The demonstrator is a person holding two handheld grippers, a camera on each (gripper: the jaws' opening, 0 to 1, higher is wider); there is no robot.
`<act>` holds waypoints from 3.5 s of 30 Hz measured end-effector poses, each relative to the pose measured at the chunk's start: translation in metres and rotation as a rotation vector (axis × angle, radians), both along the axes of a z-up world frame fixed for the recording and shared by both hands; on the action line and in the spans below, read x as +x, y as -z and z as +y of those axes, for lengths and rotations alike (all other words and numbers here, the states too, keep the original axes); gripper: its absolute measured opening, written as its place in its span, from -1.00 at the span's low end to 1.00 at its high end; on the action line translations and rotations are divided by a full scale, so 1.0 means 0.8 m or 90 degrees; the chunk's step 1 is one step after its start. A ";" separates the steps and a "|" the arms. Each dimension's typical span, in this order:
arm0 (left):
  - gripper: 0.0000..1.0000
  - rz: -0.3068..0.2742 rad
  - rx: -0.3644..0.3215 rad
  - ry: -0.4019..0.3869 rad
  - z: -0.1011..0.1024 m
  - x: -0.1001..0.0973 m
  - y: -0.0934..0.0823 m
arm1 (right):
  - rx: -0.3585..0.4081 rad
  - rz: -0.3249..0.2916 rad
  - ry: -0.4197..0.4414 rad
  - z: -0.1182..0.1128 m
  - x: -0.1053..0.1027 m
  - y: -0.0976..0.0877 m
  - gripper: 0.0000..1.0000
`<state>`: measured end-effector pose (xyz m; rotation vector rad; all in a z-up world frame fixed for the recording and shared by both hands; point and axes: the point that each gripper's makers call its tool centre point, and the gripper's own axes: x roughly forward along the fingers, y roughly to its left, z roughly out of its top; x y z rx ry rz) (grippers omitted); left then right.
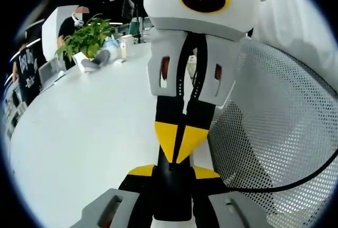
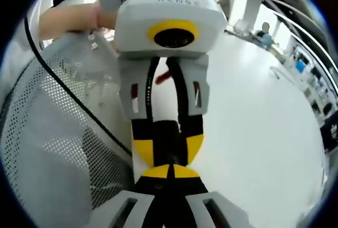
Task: Press the specified remote control buttons in sequence, fully releasing each button before pressing the next.
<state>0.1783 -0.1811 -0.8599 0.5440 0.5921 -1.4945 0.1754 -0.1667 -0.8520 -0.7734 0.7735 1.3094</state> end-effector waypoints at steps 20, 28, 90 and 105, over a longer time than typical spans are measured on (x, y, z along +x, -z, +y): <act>-0.51 -0.003 -0.001 -0.007 0.000 0.000 -0.001 | -0.039 0.065 0.042 0.000 0.004 0.002 -1.00; -0.51 0.006 -0.017 -0.025 0.000 0.000 -0.001 | -0.048 0.083 0.046 0.000 0.000 0.003 -1.00; -0.50 -0.006 -0.007 -0.046 -0.002 0.001 -0.001 | 0.095 -0.007 0.067 0.010 0.006 -0.002 -1.00; -0.50 -0.006 -0.004 -0.049 -0.002 0.001 -0.001 | 0.092 0.005 0.084 -0.021 0.002 -0.002 -0.88</act>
